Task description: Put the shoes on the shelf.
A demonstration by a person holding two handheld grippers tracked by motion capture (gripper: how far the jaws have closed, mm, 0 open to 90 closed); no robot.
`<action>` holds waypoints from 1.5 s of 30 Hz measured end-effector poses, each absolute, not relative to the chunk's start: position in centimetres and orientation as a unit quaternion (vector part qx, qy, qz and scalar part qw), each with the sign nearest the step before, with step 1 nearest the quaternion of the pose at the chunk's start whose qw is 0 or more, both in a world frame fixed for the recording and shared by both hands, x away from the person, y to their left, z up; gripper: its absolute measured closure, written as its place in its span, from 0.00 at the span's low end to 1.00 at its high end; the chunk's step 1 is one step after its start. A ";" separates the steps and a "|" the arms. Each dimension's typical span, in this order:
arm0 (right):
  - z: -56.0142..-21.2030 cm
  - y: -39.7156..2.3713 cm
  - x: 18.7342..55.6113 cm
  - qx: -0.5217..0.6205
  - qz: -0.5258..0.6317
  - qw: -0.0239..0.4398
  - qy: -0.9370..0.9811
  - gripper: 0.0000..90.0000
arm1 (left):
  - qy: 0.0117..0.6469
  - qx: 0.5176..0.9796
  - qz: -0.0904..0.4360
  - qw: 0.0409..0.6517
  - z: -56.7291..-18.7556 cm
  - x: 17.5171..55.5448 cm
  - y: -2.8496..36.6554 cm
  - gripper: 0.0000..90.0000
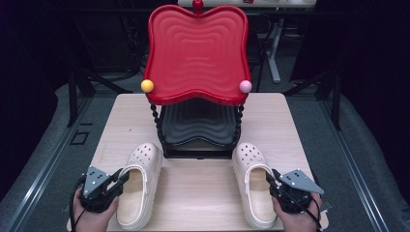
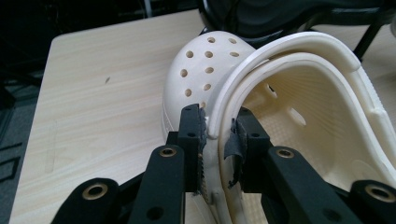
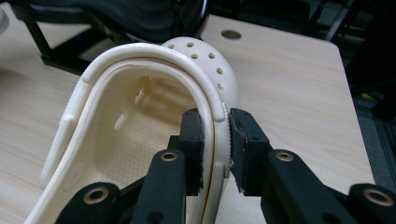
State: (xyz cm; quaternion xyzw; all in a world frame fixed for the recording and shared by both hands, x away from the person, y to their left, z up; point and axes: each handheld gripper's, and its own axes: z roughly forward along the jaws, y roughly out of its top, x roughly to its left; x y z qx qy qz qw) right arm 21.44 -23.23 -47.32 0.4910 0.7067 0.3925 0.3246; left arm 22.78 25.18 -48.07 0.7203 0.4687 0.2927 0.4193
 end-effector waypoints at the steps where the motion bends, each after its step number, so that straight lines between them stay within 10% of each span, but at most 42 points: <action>1: -47.0 -23.1 21.2 0.488 0.398 0.327 0.705 0.84 | 0.467 0.720 0.293 0.423 -47.9 22.6 25.1 0.84; 45: -42.9 -15.6 27.8 0.430 0.458 0.327 0.706 0.84 | 0.380 0.746 0.305 0.453 -43.9 29.3 16.2 0.84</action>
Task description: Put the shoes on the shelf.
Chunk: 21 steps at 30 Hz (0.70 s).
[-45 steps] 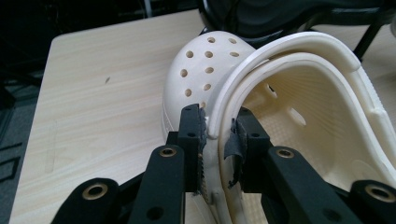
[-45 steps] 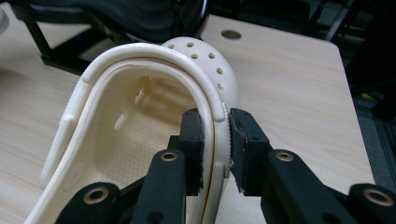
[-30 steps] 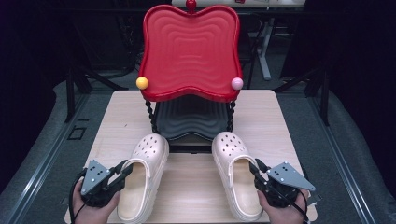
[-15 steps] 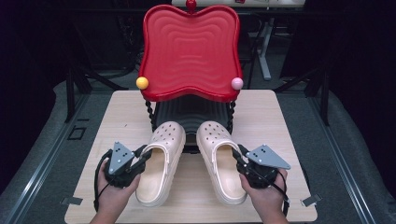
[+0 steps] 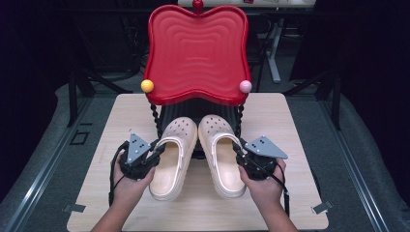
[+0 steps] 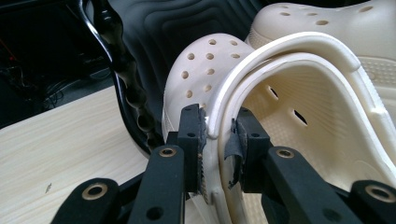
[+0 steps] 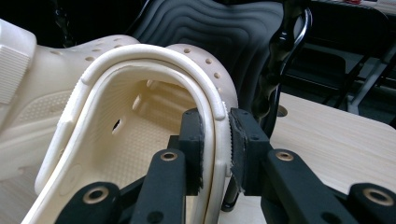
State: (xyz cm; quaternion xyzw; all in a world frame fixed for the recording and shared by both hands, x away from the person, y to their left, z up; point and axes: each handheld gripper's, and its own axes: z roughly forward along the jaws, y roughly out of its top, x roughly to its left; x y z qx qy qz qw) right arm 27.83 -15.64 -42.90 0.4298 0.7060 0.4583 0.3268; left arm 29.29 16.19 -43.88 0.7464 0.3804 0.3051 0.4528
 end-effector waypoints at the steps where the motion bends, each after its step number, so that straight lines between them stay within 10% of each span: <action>1: -42.9 -15.5 27.9 0.430 0.458 0.327 0.706 0.84 | 0.381 0.746 0.305 0.452 -43.9 29.3 16.1 0.84; 21: -43.0 -14.6 29.3 0.440 0.463 0.329 0.696 0.83 | 0.385 0.740 0.312 0.455 -43.3 30.6 15.4 0.84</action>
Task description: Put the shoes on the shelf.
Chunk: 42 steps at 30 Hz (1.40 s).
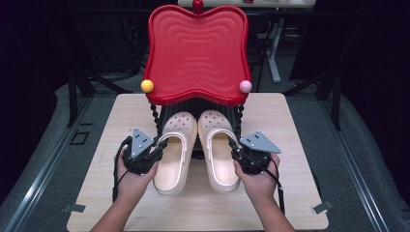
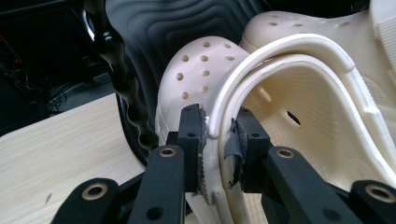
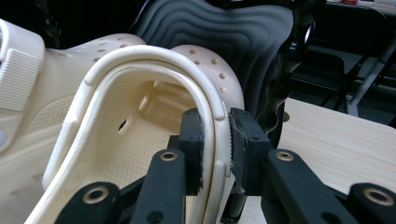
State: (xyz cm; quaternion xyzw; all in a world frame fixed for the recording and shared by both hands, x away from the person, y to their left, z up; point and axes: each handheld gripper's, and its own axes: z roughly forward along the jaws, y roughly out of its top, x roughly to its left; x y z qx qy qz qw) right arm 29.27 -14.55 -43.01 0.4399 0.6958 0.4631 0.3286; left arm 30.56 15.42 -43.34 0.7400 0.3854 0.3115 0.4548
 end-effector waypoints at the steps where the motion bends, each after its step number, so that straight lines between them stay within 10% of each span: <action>1: -43.0 -14.5 29.4 0.441 0.465 0.327 0.694 0.83 | 0.387 0.739 0.312 0.455 -43.3 30.8 15.3 0.84; 42: -43.6 -13.0 35.3 0.452 0.460 0.293 0.706 0.75 | 0.391 0.720 0.331 0.468 -44.1 36.6 12.4 0.66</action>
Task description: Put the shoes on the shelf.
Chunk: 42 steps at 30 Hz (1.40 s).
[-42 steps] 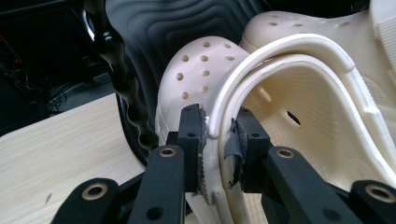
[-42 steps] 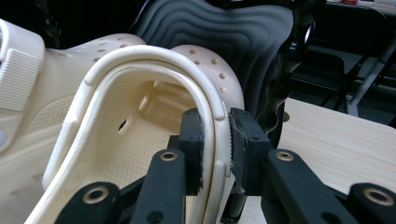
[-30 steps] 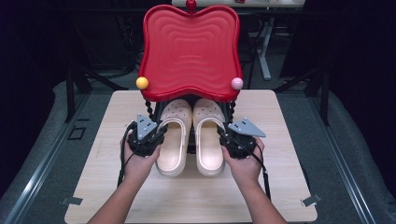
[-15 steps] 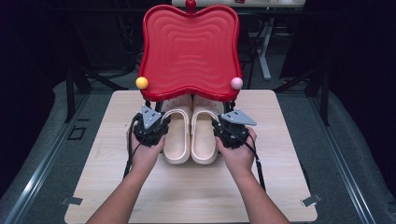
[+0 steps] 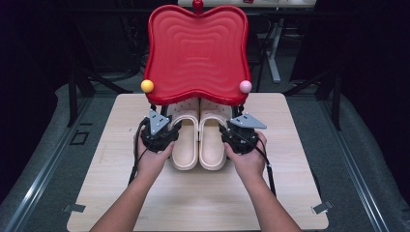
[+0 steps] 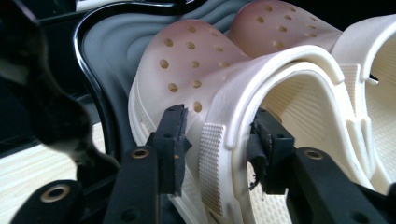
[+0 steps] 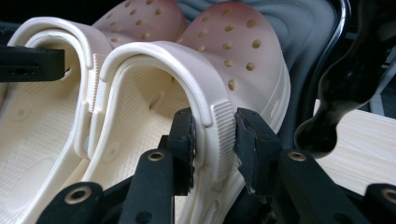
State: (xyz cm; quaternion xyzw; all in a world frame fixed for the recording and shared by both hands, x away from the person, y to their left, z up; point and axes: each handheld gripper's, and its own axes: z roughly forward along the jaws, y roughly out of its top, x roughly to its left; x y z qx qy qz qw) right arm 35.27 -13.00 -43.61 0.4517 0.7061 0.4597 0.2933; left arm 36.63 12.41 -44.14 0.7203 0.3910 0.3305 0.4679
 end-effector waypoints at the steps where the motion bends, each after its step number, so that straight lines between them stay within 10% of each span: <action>1: -43.6 -13.0 35.3 0.448 0.458 0.295 0.709 0.74 | 0.392 0.719 0.327 0.472 -44.1 36.7 12.4 0.64; 42: -42.4 -13.0 30.7 0.378 0.442 0.360 0.729 0.57 | 0.369 0.717 0.319 0.498 -43.3 33.2 14.1 0.51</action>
